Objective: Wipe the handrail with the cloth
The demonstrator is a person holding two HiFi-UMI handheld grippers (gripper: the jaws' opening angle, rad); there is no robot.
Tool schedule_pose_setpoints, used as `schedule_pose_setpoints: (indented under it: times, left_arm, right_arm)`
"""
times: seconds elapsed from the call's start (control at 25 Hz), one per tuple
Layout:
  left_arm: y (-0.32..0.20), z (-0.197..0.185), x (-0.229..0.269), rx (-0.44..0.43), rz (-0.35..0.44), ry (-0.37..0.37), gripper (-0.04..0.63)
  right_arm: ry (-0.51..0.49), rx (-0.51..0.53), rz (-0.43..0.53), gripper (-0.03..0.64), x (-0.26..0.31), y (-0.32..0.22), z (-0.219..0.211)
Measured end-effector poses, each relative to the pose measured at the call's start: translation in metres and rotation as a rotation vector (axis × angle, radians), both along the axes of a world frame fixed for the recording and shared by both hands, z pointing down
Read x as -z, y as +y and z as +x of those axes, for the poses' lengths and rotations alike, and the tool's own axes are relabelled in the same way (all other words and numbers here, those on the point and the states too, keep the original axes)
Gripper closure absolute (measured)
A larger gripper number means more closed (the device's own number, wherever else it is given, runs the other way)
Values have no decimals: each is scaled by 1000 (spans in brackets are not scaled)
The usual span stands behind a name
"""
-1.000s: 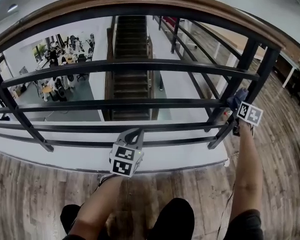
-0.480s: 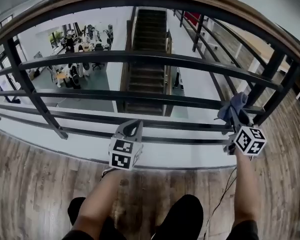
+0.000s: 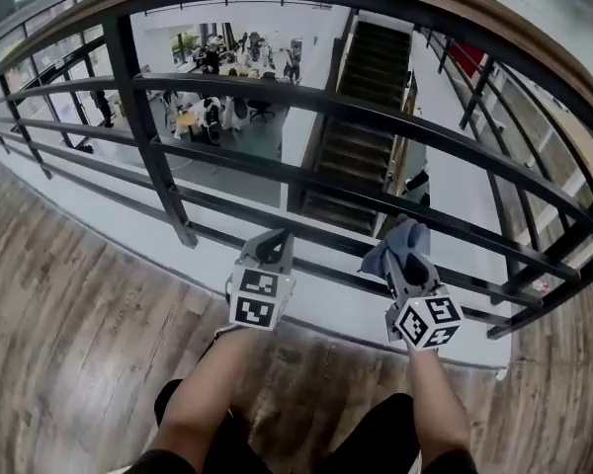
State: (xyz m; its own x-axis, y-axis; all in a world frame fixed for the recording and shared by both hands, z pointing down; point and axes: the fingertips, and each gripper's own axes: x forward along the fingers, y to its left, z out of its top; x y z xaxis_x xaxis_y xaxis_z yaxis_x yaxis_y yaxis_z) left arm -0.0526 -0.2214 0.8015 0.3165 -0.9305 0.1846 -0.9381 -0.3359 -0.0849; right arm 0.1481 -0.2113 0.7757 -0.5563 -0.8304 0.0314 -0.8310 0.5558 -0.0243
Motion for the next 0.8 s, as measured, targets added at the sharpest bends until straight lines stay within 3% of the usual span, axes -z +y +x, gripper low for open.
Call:
schedule_pose_setpoints:
  times: [0.12,0.48,0.8]
  left_arm:
    - [-1,-52,-3,57,-1,-19,597]
    - [21,-212,-10,255,-6,37,597]
    - [55,-323,-30,390,-44,43,597]
  right_arm:
    - [10,76,-36,517,-21,-15,-81]
    - [85,249,-124,517,-73,-53,-302]
    - [134,209,-142,517,-83,-84,-450]
